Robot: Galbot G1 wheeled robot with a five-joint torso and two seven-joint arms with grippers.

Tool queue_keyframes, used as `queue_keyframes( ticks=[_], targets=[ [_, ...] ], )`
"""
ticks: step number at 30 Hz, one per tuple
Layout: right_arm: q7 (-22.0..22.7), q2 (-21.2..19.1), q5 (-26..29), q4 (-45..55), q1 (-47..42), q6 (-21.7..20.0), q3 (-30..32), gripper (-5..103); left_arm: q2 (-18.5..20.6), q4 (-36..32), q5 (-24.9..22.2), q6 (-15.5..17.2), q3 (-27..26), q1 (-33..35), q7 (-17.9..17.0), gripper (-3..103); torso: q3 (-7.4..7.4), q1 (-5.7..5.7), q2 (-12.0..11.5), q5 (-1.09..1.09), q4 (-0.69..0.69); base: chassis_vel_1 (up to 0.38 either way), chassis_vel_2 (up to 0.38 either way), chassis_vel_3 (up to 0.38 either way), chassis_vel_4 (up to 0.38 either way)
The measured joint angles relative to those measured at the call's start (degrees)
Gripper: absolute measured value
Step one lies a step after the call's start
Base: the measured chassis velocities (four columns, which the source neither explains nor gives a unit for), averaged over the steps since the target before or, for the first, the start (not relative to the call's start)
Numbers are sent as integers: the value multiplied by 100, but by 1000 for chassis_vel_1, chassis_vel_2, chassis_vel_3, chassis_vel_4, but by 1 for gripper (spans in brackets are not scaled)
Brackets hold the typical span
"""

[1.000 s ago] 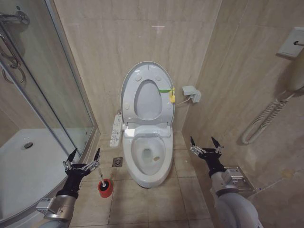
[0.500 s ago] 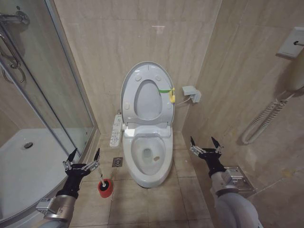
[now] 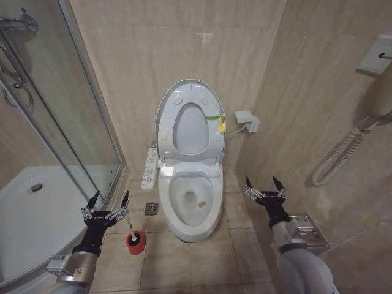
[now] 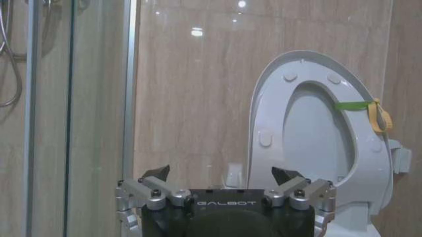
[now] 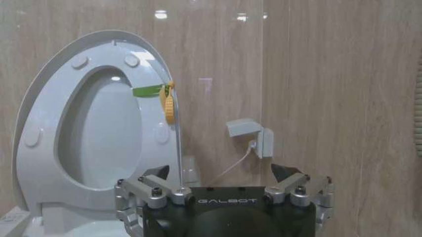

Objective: Open the toilet lid, clean the toilet bowl with a toilet brush, close the toilet lid, and flush.

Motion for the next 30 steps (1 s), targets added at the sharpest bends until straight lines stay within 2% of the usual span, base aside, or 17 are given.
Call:
queue_keyframes(
  ticks=[30],
  targets=[
    [0,0,-1,-2,0,0,0,100,0,0,0,0,0,0,0,100,0,0,-1,0,0,0,0,0,0]
  ],
)
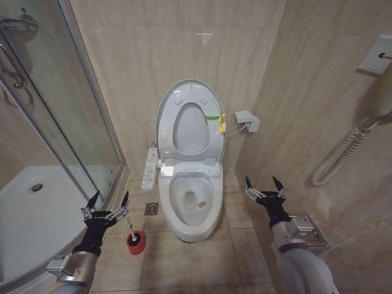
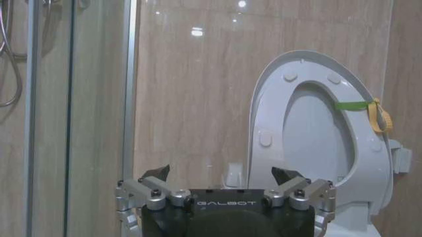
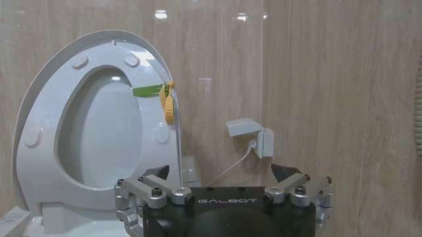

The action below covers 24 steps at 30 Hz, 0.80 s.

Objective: Open the toilet lid, clean the toilet bowl with a toilet brush, close the toilet lid, and flush.

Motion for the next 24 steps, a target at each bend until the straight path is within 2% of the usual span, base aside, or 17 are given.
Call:
queue_keyframes(
  ticks=[24],
  targets=[
    [0,0,0,0,0,0,0,100,0,0,0,0,0,0,0,100,0,0,0,0,0,0,0,0,0]
  ],
)
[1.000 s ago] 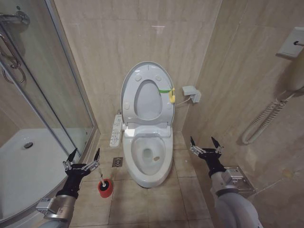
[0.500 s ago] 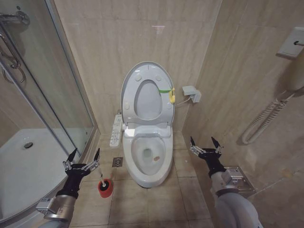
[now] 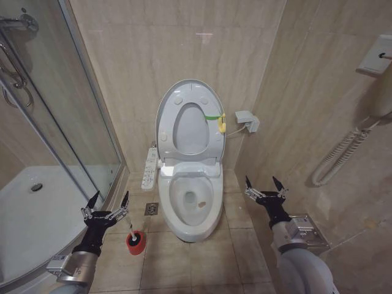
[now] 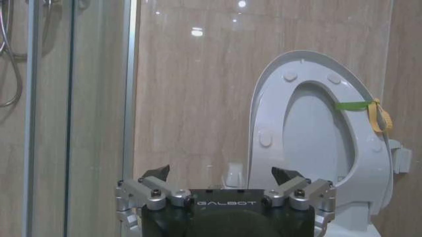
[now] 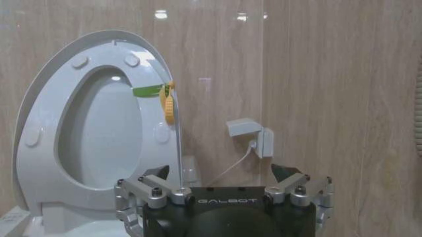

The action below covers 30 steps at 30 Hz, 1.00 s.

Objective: Open the toilet lid, clean the toilet bowl with a toilet brush, close the toilet lid, and flush.

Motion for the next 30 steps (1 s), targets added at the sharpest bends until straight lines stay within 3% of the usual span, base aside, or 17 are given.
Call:
queue_keyframes(
  ticks=[30],
  targets=[
    [0,0,0,0,0,0,0,100,0,0,0,0,0,0,0,100,0,0,1,0,0,0,0,0,0]
  ],
)
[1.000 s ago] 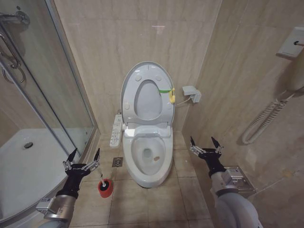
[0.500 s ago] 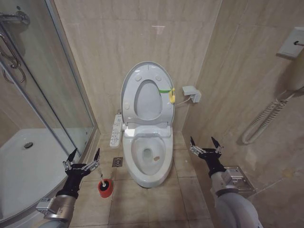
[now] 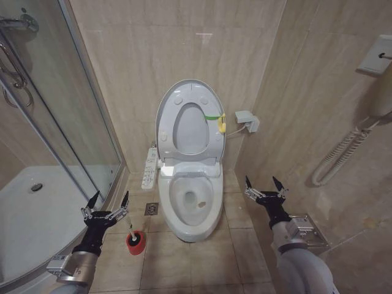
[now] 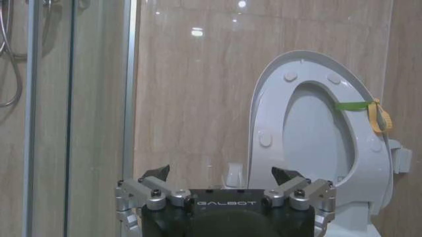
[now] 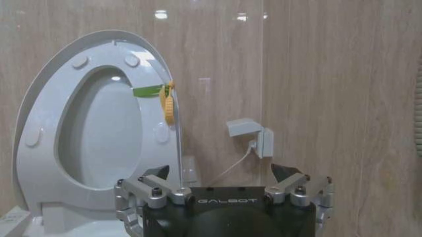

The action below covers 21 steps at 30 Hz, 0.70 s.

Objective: Open the toilet lid, clean the toilet bowl with a toilet brush, close the toilet lid, and flush.

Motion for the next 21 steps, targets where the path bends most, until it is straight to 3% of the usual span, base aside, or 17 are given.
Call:
queue_keyframes(
  ticks=[16,18,21],
  targets=[
    [0,0,0,0,0,0,0,100,-26,34,28,63,9,-50,0,100,0,0,0,0,1,0,0,0,0],
    [0,0,0,0,0,0,0,100,-78,104,90,193,37,-145,0,100,0,0,0,2,2,0,0,0,0],
    [0,0,0,0,0,0,0,100,-318,467,378,802,170,-597,5,100,0,0,0,0,0,0,0,0,0]
  ],
)
